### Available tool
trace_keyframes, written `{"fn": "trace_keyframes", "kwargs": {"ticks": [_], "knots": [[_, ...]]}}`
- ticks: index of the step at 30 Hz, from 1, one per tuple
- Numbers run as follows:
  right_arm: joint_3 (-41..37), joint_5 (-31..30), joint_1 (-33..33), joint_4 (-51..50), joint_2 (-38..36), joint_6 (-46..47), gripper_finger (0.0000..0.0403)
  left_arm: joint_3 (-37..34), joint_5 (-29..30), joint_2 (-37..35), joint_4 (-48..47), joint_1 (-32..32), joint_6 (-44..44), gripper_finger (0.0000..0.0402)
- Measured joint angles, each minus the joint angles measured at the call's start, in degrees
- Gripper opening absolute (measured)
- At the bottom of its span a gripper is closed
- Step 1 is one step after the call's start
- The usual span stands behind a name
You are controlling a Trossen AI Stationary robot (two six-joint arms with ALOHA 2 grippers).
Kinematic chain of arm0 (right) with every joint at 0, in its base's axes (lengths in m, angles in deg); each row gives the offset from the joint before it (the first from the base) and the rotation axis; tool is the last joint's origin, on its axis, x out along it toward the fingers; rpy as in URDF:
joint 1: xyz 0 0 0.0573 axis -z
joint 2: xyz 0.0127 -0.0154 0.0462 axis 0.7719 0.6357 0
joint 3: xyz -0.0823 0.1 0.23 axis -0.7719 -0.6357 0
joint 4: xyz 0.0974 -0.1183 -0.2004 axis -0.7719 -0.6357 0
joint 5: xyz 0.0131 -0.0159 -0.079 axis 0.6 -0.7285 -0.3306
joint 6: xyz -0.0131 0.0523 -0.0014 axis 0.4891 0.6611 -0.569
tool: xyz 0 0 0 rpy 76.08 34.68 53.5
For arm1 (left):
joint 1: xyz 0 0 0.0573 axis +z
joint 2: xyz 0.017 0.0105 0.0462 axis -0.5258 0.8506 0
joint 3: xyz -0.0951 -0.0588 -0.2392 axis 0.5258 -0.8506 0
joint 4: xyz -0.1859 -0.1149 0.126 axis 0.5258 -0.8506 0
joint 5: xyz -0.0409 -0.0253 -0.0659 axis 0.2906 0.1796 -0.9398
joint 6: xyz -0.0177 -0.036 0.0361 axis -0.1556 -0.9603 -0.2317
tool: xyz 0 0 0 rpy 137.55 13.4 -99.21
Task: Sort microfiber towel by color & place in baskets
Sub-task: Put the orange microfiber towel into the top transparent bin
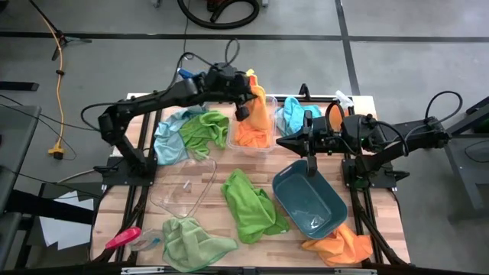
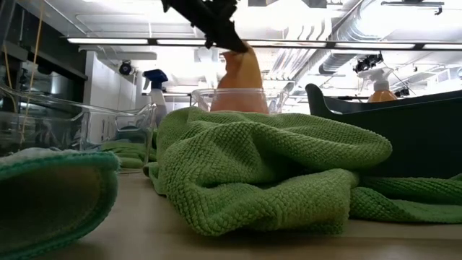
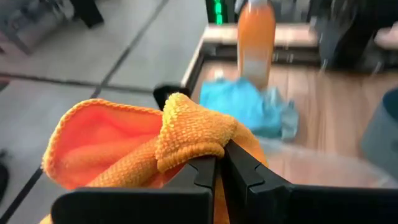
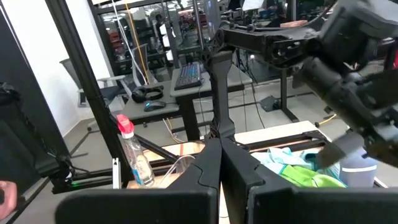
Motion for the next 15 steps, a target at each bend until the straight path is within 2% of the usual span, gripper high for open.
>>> {"fn": "trace_keyframes", "kwargs": {"ticks": [5, 8, 12, 15], "knots": [[0.0, -0.02, 0.0, 0.0, 0.0, 0.0, 0.0, 10.59, 4.08, 6.93, -14.78, -1.35, 5.0, 0.0], [0.0, -0.02, 0.0, -0.01, -0.02, -0.08, 0.0, 16.0, 4.42, 11.43, -23.08, -1.68, 6.13, 0.0], [0.0, -0.04, 0.0, -0.05, -0.02, 0.05, 0.0, 18.47, 3.48, 16.63, -29.73, -1.9, 6.03, 0.0], [-0.02, -0.04, 0.0, -0.37, -0.02, 0.26, 0.0, 18.46, -0.01, 19.78, -31.59, -2.17, 5.64, 0.0]]}}
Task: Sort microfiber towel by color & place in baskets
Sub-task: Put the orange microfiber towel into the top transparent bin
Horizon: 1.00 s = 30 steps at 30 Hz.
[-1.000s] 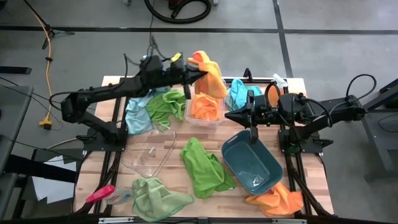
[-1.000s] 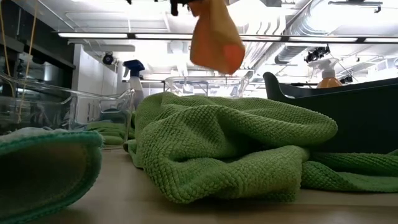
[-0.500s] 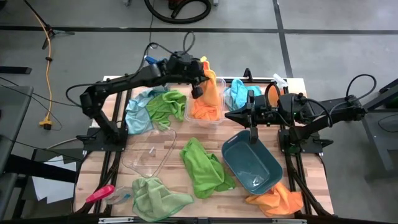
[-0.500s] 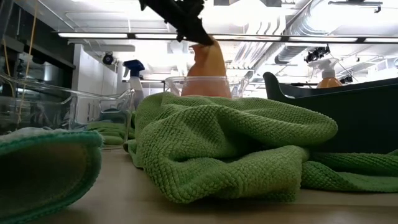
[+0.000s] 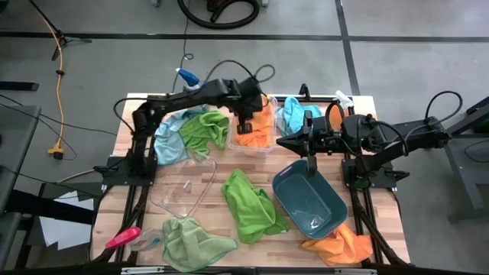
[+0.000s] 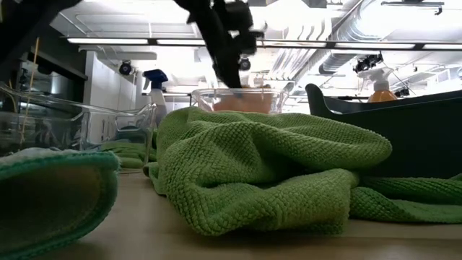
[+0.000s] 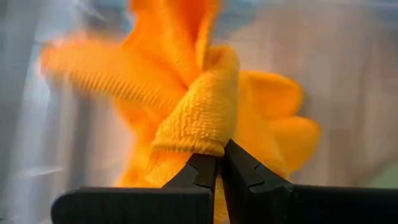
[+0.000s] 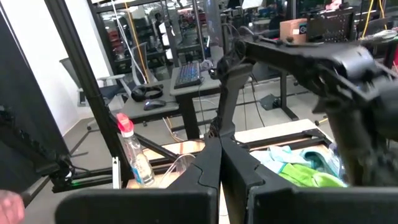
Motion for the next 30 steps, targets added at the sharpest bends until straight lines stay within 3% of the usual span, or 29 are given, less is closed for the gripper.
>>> {"fn": "trace_keyframes", "kwargs": {"ticks": [3, 11, 18, 30], "knots": [[0.0, 0.0, 0.0, -0.02, 0.0, 0.02, 0.0, 0.01, -2.85, 2.99, -0.18, -0.47, -0.42, 0.0], [0.0, 0.02, 0.0, -0.9, -0.02, 1.56, 0.0, 0.03, -3.28, 9.72, -0.23, -0.76, -5.94, 0.0], [-0.02, 0.02, 0.0, -1.81, -0.02, 3.04, 0.0, 0.03, -3.3, 10.95, 0.07, -1.73, -6.99, 0.001], [-0.02, 0.04, 0.0, -2.29, -0.02, 2.58, 0.0, 5.34, -4.75, 5.52, -5.24, -1.82, -10.09, 0.0163]]}}
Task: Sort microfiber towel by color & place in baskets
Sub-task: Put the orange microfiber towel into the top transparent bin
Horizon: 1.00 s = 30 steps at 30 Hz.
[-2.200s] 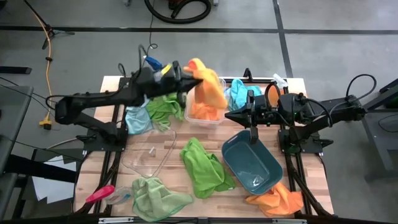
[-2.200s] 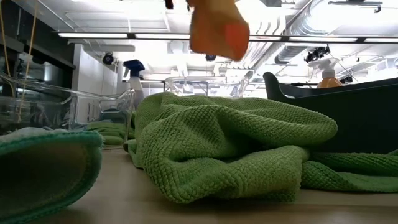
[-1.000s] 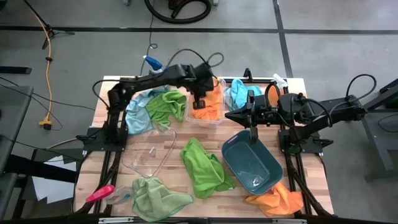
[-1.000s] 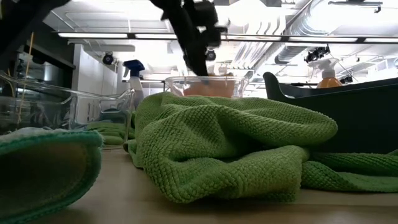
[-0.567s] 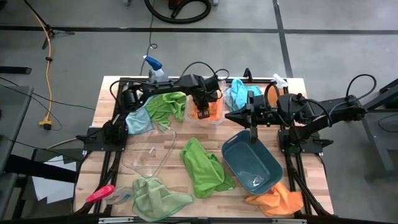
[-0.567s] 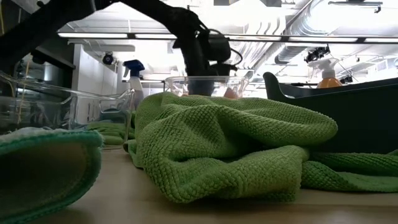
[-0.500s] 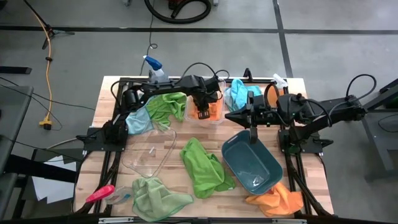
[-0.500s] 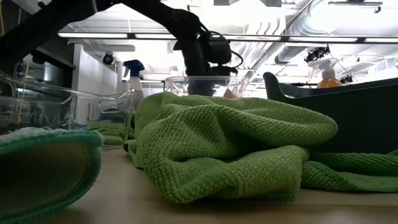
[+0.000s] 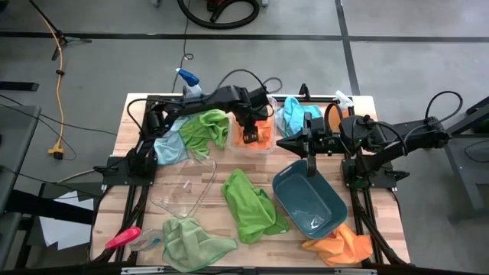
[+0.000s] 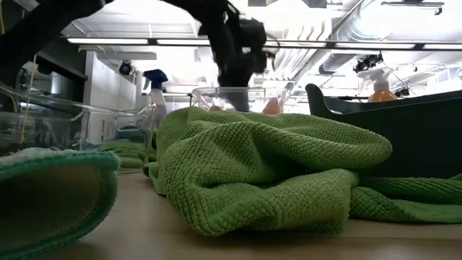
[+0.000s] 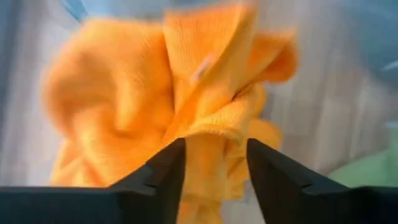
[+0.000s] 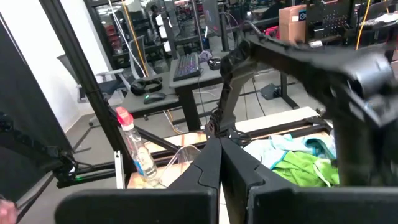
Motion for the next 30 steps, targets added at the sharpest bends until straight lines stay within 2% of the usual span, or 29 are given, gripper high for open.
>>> {"fn": "trace_keyframes", "kwargs": {"ticks": [6, 10, 15, 20, 25, 30], "knots": [[0.0, 0.0, 0.0, 0.02, 0.0, -0.61, 0.0, 3.04, 1.43, -6.56, -2.13, 0.42, -1.42, 0.0208], [0.0, 0.0, 0.26, 0.11, 0.0, -0.44, 0.0, 3.87, 4.34, -13.63, -3.46, 1.68, -4.63, 0.0211], [0.0, 0.0, 1.0, 0.09, 0.0, -0.46, 0.0, 3.87, 3.31, -23.85, -3.97, 2.38, -12.98, 0.021], [0.0, 0.0, 2.15, 0.11, 0.0, -0.63, 0.0, 2.75, 4.58, -33.59, -1.04, -2.68, -16.27, 0.0209], [0.0, 0.0, 3.21, 0.11, 0.0, -0.63, 0.0, -7.18, 7.0, -43.04, 12.22, -12.27, -16.41, 0.0209], [0.0, 0.0, 3.56, 0.11, 0.0, -1.53, 0.0, -25.04, 12.73, -51.01, 27.15, -21.67, -16.53, 0.0209]]}}
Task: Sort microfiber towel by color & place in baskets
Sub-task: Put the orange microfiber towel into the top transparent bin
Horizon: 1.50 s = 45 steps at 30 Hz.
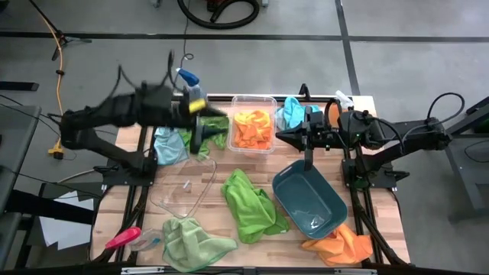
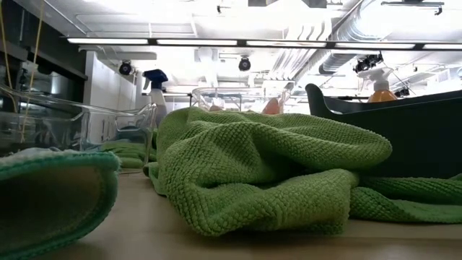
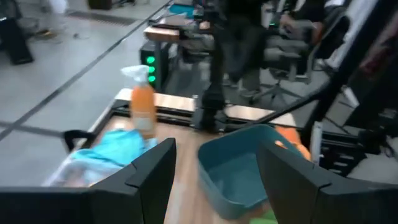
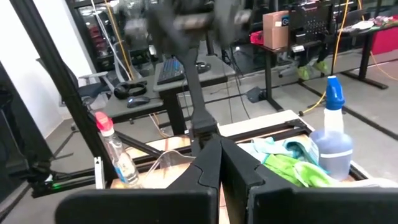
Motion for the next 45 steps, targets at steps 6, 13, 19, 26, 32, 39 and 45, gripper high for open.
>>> {"fn": "trace_keyframes", "kwargs": {"ticks": [6, 13, 19, 26, 32, 39, 45], "knots": [[0.0, 0.02, 0.0, -0.02, 0.0, -1.34, 0.0, -23.44, 2.82, -7.42, 22.95, -6.25, -5.48, 0.0209], [0.0, 0.02, 0.0, -0.01, 0.01, -1.49, 0.0, -35.05, 8.4, -12.3, 39.7, -6.89, -4.4, 0.0209], [0.0, 0.02, 0.0, 0.0, 0.02, -1.49, 0.0, -35.48, 8.7, -13.29, 40.15, -5.52, -2.94, 0.0209], [0.0, 0.04, 0.0, -0.02, 0.02, -1.11, 0.0, -35.48, 8.42, -13.23, 39.52, -5.51, -3.4, 0.0209], [0.0, 11.72, -0.9, 0.0, 0.02, 12.74, 0.0, -35.48, 8.37, -13.23, 39.39, -5.51, -3.4, 0.0209], [0.0, 21.27, -9.87, -0.92, 1.78, 33.31, 0.0, -35.48, 8.33, -13.23, 39.42, -5.51, -6.39, 0.0209], [0.0, 19.3, -20.51, -13.12, 5.53, 55.44, 0.0001, -35.48, 8.33, -13.23, 39.3, -5.51, -6.38, 0.0209]]}}
